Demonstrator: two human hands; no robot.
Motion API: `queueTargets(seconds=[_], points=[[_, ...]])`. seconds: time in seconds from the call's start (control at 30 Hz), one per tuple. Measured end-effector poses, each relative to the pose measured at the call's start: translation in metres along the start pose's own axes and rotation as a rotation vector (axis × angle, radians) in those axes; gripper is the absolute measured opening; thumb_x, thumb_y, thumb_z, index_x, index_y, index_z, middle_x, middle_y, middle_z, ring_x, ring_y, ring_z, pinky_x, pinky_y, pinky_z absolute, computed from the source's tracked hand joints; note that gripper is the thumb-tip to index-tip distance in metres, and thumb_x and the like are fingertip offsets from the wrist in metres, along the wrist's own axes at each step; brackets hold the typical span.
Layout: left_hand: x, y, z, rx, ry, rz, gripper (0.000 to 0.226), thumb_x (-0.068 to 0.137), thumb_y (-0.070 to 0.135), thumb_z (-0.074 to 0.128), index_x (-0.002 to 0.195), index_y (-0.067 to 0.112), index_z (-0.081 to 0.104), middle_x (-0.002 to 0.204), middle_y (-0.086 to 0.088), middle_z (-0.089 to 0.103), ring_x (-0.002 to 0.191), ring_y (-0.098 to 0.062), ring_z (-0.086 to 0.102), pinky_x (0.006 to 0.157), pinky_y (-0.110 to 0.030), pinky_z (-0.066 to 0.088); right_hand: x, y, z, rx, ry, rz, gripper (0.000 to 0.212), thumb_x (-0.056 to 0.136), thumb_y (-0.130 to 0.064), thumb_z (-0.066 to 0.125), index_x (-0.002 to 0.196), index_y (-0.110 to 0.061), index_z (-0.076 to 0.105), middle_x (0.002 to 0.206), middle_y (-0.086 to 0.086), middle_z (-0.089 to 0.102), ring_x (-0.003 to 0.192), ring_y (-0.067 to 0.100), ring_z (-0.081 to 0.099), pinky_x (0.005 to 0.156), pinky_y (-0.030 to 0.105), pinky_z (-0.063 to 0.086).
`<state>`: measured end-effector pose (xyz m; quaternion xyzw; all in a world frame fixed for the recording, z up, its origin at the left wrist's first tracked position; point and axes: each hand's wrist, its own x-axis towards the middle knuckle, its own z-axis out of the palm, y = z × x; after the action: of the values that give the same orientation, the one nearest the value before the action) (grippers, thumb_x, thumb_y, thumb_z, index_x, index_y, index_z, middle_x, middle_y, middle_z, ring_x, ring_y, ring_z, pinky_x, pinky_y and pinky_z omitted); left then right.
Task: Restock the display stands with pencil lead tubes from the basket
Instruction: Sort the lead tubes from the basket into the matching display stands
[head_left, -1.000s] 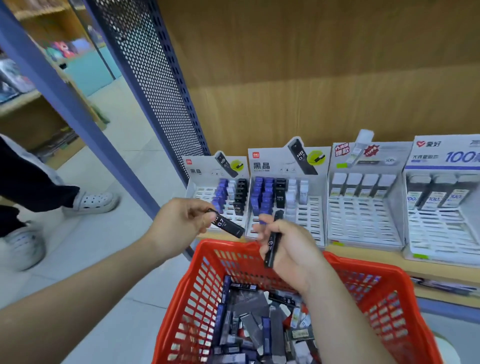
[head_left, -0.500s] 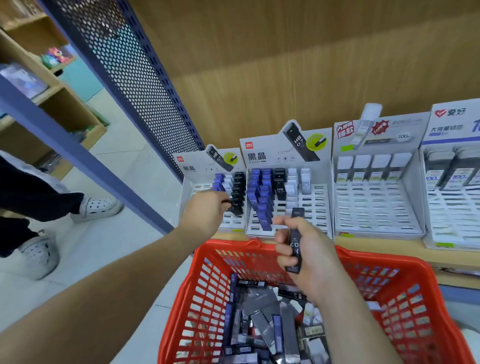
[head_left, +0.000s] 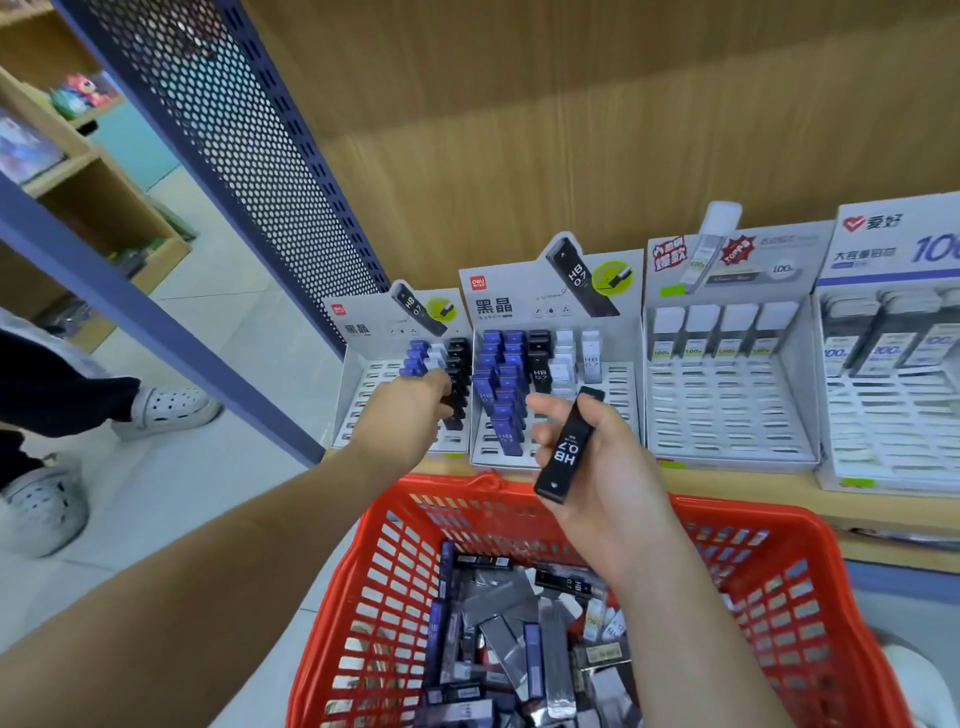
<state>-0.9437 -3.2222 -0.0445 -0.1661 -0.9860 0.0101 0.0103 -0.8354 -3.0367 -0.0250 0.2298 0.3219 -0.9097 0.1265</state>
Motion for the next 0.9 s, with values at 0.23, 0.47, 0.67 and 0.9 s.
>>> queueTargets(seconds=[0.23, 0.47, 0.67, 0.9], points=[[0.000, 0.010, -0.001, -0.242, 0.035, -0.252, 0.020, 0.089, 0.010, 0.060, 0.108, 0.012, 0.067, 0.103, -0.009, 0.070, 0.098, -0.029, 0.062, 0.083, -0.034, 0.050, -0.004, -0.007, 0.002, -0.112, -0.011, -0.151, 0.021, 0.097, -0.007, 0.057, 0.116, -0.015, 0.063, 0.080, 0.005, 0.057, 0.057, 0.012, 0.052, 0.051, 0.024, 0.047], [-0.042, 0.042, -0.071, -1.324, -0.244, -0.459, 0.024, 0.096, 0.030, 0.055, 0.096, 0.011, 0.070, 0.093, -0.016, 0.072, 0.068, -0.020, 0.068, 0.065, -0.030, 0.058, -0.005, -0.003, 0.005, -0.254, 0.025, -0.238, 0.015, 0.097, 0.002, 0.055, 0.100, -0.009, 0.064, 0.095, 0.016, 0.069, 0.078, 0.023, 0.073, 0.067, 0.025, 0.059], [-0.056, 0.050, -0.080, -1.317, -0.189, -0.347, 0.008, 0.090, 0.005, 0.061, 0.096, 0.009, 0.066, 0.076, -0.009, 0.069, 0.066, -0.014, 0.067, 0.061, -0.021, 0.055, -0.005, 0.000, 0.005, -0.243, 0.066, -0.234, 0.014, 0.091, 0.007, 0.061, 0.097, -0.004, 0.067, 0.088, 0.013, 0.071, 0.069, 0.018, 0.073, 0.065, 0.023, 0.060], [-0.063, 0.035, -0.081, -1.186, -0.031, -0.356, 0.014, 0.091, -0.002, 0.057, 0.095, 0.006, 0.068, 0.076, -0.006, 0.065, 0.065, -0.008, 0.066, 0.067, -0.018, 0.056, -0.007, -0.001, -0.004, -0.700, 0.146, -0.246, 0.007, 0.084, -0.010, 0.076, 0.084, -0.015, 0.072, 0.077, 0.004, 0.075, 0.060, 0.006, 0.066, 0.057, 0.019, 0.046]])
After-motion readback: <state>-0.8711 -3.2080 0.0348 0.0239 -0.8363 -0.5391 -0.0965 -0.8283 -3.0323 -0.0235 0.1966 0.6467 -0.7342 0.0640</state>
